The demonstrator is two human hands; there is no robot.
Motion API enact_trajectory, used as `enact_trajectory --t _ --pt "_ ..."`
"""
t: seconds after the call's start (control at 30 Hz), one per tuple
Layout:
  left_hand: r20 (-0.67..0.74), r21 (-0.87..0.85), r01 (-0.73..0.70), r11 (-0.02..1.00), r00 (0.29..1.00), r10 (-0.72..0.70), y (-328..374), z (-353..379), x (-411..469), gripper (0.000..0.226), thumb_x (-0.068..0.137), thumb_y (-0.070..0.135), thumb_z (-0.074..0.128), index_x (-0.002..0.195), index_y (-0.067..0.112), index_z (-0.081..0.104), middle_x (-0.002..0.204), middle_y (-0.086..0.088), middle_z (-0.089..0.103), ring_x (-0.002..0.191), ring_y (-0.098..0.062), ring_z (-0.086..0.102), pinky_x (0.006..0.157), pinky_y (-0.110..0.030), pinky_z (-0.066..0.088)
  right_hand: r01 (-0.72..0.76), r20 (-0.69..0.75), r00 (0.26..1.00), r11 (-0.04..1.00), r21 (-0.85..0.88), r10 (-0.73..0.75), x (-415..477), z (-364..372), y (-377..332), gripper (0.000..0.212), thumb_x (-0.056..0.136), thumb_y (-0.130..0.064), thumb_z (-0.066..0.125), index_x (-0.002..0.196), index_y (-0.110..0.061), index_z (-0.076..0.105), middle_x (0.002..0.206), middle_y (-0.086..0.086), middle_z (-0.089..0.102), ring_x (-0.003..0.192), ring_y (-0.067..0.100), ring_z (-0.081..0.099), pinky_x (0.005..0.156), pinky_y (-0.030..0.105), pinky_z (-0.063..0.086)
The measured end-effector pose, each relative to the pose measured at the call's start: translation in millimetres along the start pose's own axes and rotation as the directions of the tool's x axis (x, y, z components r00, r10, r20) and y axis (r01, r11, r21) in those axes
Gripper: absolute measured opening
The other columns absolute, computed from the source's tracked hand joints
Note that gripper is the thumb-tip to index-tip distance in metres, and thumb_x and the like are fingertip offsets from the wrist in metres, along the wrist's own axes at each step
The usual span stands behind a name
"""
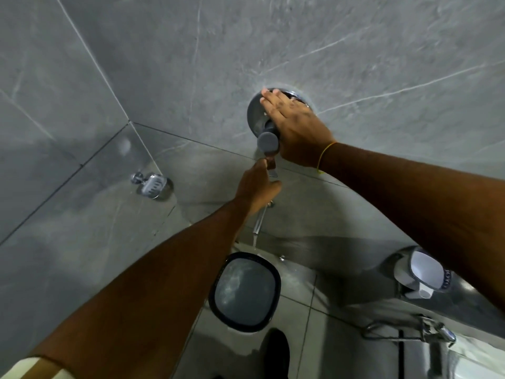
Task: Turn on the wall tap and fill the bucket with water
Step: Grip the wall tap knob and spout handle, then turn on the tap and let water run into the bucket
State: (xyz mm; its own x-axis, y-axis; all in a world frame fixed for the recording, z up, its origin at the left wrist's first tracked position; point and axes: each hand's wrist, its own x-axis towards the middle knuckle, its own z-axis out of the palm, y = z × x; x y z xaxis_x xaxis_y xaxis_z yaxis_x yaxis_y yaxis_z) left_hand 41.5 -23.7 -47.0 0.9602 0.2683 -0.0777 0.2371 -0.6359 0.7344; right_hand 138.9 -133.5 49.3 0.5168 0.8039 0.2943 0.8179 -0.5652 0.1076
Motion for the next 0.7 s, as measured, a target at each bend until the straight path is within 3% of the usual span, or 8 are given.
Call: enact_trajectory --t 0.13,0.2,0.7 --pt "0.013 0.010 0.000 1.000 1.000 0.000 -0.4 -1.6 -2.2 0.057 0.085 0.020 0.070 0.138 0.016 0.051 0.122 -0.011 0.070 0.102 -0.030 0.071 0.084 -0.044 0.061 -0.001 0.016 1.000 1.000 -0.008 0.001 0.5 1.7 0.4 0.083 0.092 -0.026 0.067 0.161 -0.001 0.027 0.169 0.019 0.023 0.156 0.035 0.024 0.126 0.049 0.026" --pt "0.000 0.025 -0.013 1.000 1.000 0.013 -0.8 -0.5 -2.3 0.056 0.084 0.021 0.070 0.137 0.016 0.051 0.120 -0.011 0.071 0.101 -0.029 0.071 0.083 -0.041 0.061 0.003 0.013 1.000 1.000 -0.009 -0.003 0.4 2.2 0.4 0.084 0.092 -0.025 0.068 0.161 -0.001 0.027 0.169 0.020 0.023 0.156 0.036 0.025 0.126 0.049 0.026" --pt "-0.019 0.089 -0.067 0.994 0.997 0.069 -3.4 0.4 -0.9 0.056 0.088 0.019 0.072 0.139 0.012 0.050 0.130 -0.014 0.068 0.112 -0.031 0.069 0.090 -0.044 0.060 0.028 0.028 0.999 1.000 0.010 -0.028 -0.8 1.9 2.9 0.081 0.094 -0.024 0.065 0.161 -0.001 0.027 0.169 0.019 0.023 0.156 0.037 0.024 0.125 0.052 0.026"
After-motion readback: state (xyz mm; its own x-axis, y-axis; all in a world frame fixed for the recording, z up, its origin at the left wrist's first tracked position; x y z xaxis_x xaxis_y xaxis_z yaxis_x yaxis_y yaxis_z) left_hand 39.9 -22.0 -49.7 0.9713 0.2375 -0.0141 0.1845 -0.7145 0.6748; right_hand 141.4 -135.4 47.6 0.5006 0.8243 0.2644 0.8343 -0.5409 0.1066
